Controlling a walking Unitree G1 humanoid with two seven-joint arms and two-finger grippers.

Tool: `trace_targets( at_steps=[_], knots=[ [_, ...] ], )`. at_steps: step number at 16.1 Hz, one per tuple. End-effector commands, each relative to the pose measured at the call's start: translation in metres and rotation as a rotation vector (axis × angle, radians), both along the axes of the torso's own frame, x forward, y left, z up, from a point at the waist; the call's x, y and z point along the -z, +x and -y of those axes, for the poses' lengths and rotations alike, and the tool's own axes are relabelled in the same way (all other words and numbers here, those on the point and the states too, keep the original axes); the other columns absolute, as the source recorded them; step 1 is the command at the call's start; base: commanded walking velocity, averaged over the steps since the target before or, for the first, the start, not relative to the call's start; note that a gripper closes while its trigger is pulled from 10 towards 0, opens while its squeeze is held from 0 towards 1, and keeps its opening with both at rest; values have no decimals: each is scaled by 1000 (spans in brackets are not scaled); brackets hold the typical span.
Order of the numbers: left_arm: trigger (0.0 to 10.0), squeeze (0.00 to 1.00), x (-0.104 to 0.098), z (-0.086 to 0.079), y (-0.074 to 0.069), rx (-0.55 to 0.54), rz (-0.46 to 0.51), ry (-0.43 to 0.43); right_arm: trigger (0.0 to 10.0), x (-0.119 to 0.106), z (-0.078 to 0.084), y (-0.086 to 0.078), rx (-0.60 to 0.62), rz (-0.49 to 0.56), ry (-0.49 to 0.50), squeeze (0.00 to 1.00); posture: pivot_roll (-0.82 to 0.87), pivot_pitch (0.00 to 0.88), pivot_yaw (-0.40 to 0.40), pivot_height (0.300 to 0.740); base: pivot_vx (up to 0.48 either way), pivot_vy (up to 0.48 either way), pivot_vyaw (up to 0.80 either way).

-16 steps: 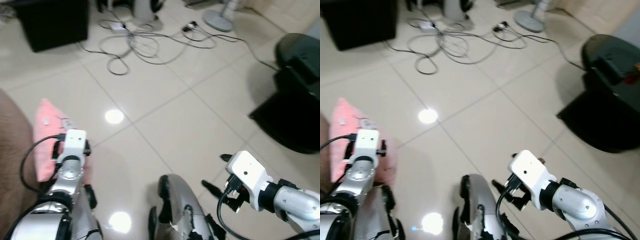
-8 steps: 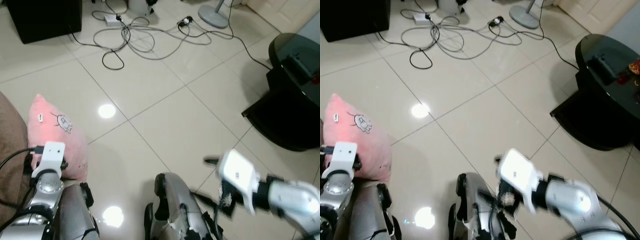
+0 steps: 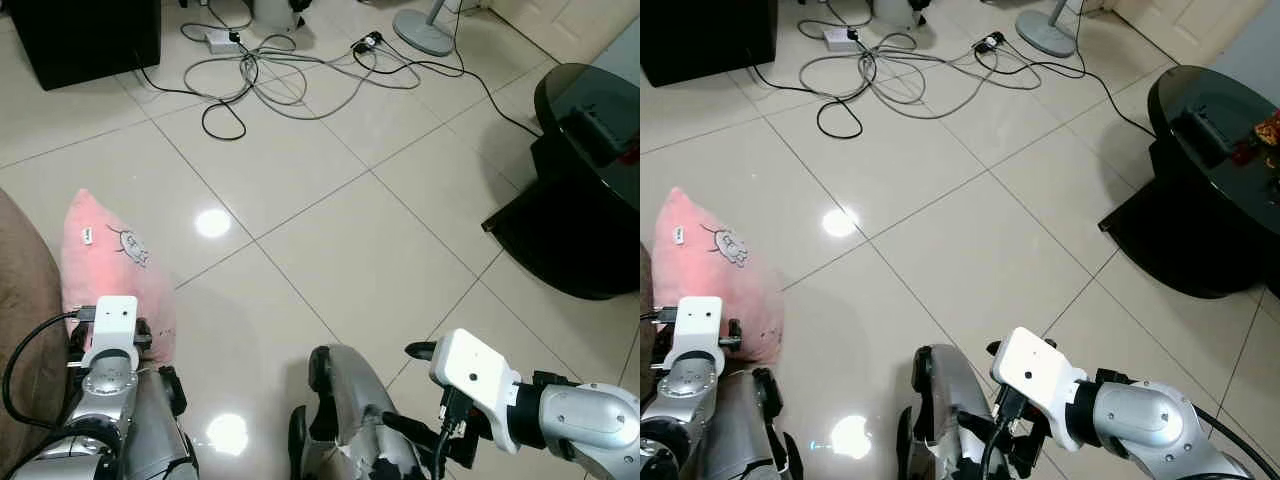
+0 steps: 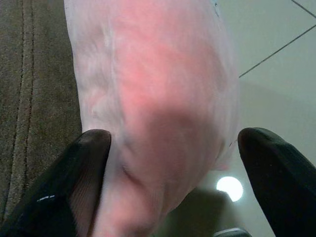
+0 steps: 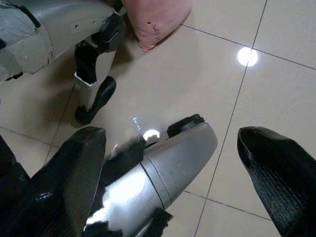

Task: Move the pillow to the sofa from floor

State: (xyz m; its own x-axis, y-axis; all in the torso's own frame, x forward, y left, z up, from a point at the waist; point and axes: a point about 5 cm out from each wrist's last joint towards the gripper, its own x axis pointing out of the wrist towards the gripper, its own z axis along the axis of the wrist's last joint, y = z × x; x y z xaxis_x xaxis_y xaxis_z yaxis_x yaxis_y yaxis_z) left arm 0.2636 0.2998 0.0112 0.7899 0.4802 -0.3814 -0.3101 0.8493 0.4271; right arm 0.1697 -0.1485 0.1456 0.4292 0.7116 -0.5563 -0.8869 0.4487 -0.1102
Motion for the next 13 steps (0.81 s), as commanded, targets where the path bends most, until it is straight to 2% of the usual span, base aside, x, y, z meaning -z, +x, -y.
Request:
trace_targets(
  at_steps=[1,3,9,13],
  knots=[
    [0,945,9,8,-4,17,-39,-26,10000,-2,2,-5,-3,4,-13,0,-313,236,-303,577,0,0,0],
    [0,898,10,6,-5,14,-50,-13,10000,-2,2,-6,-1,5,-13,0,-311,234,-303,577,0,0,0],
    [0,894,11,2,-11,46,-91,96,10000,-3,2,-10,11,11,-15,0,-308,233,-308,577,0,0,0],
    [0,890,11,3,-10,48,-85,101,10000,-2,1,-11,9,10,-16,0,-305,233,-310,577,0,0,0]
  ],
)
